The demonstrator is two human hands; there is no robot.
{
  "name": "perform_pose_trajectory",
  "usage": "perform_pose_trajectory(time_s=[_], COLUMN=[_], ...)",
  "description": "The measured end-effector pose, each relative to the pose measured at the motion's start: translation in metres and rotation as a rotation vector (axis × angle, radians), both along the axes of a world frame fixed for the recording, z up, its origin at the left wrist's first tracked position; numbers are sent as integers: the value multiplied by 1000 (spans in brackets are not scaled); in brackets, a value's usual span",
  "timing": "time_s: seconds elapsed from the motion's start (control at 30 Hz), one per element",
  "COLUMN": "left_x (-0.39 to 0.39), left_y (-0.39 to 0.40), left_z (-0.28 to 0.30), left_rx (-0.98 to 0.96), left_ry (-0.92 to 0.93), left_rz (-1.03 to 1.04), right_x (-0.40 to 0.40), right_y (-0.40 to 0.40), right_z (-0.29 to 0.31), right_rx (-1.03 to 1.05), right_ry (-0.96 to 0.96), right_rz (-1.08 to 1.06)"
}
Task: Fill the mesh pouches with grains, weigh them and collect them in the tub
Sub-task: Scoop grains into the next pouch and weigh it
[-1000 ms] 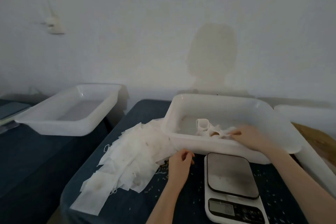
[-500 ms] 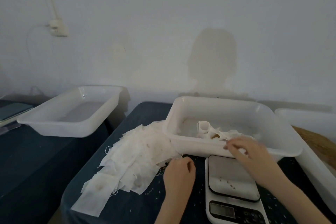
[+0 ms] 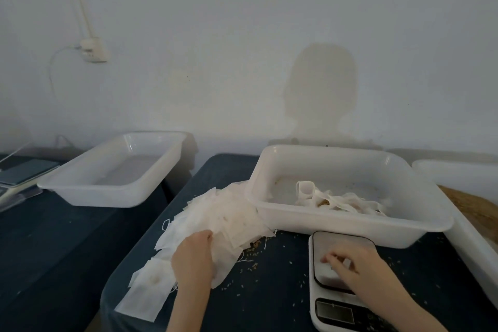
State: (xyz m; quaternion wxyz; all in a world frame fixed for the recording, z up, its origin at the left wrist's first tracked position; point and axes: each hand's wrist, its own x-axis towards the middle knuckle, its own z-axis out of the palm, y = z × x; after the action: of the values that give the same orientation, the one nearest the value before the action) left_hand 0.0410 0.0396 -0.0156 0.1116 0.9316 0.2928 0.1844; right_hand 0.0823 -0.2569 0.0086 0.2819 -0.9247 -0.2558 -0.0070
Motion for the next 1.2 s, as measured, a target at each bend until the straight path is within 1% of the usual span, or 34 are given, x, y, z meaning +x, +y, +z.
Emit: perform_pose_trajectory(time_s=[0.07, 0.13, 0.3, 0.37, 0.4, 0.47, 0.53, 0.6, 0.67, 0.7, 0.77, 0.83, 0.9, 0.93, 1.0, 1.17, 1.2], left_x=[-1, -3, -8, -10, -10, -13, -15, -14, -11, -9, -6, -3, 0, 1, 2, 4, 5], left_y=[-3, -5, -3, -5, -6, -9, -15, -25, -39, -47, -64, -82, -97, -104, -116, -125, -124], left_z=[4, 11, 34, 42, 46, 53, 59, 63, 63, 60, 52, 47, 44, 44, 40, 25, 25], left_rx=[-33, -43, 45, 8, -62, -280, -580, -956, -1328, -1427, -1521, -1602, -1702, -1775, -1828, -1820, -1788], left_ry=[-86, -128, -253, -327, -409, -625, -767, -818, -833, -831, -804, -787, -792, -780, -719, -583, -566], left_rz=[11, 11, 81, 78, 68, 32, -11, -37, -61, -92, -161, -177, -132, -90, -48, -17, -18], right_x=[-1, -3, -8, -11, -12, -15, -18, -20, -22, -22, -24, -26, -27, -26, -23, -14, -12], right_y=[3, 5, 7, 9, 10, 12, 15, 20, 28, 32, 41, 50, 58, 60, 60, 48, 45], right_z=[-2, -3, -4, -3, -2, 0, 0, 0, 2, 3, 6, 11, 15, 16, 15, 11, 11], right_rx=[1, -21, -25, -25, -25, -9, 29, 45, 77, 106, 206, 369, 541, 596, 648, 721, 726], right_ry=[3, 15, 50, 78, 85, 97, 106, 106, 109, 114, 148, 254, 379, 397, 372, 377, 376], right_rz=[7, 8, 17, 19, 18, 27, 49, 68, 83, 89, 97, 96, 64, 32, -36, -121, -128])
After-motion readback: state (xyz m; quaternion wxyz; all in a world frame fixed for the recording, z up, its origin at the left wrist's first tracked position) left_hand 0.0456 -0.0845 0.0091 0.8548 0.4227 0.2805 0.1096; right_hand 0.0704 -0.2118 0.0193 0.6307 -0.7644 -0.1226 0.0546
